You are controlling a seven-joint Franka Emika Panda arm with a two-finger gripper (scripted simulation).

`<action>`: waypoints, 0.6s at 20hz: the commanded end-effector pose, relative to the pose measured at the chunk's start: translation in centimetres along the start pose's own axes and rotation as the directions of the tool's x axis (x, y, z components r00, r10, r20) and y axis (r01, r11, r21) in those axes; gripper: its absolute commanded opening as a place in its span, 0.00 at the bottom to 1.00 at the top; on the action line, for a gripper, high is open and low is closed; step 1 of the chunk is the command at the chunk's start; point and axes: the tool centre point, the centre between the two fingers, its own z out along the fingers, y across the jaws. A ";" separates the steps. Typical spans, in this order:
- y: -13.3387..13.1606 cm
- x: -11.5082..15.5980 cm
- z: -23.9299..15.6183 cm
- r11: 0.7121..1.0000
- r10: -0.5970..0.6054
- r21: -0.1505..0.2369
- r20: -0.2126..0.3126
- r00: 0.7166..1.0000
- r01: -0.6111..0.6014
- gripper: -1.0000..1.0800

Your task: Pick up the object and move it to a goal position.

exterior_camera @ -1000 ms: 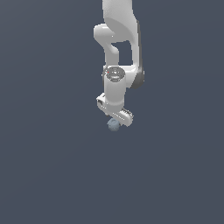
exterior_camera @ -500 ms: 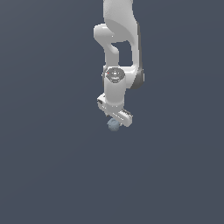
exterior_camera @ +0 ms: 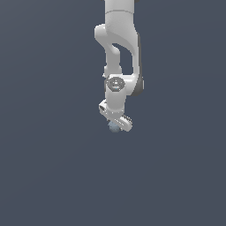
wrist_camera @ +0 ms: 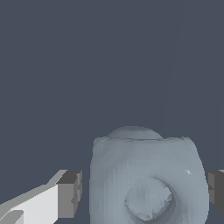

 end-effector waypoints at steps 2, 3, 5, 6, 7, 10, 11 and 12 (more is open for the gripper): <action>-0.1 0.0 0.8 1.000 0.001 0.001 -0.001 1.000 -0.001 0.96; -0.1 0.1 0.9 1.000 0.001 0.001 -0.001 1.000 -0.001 0.96; -0.1 0.1 0.9 1.000 0.001 0.001 -0.001 1.000 -0.001 0.00; -0.1 0.1 0.9 1.000 0.001 0.001 -0.001 1.000 -0.001 0.00; -0.1 0.1 0.9 1.000 0.001 0.001 -0.001 1.000 -0.001 0.00; -0.1 0.1 0.9 1.000 0.001 0.001 -0.001 1.000 -0.001 0.00; -0.1 0.1 0.9 1.000 0.001 0.001 -0.001 1.000 -0.001 0.00; -0.1 0.1 0.9 1.000 0.001 0.001 -0.001 1.000 -0.001 0.00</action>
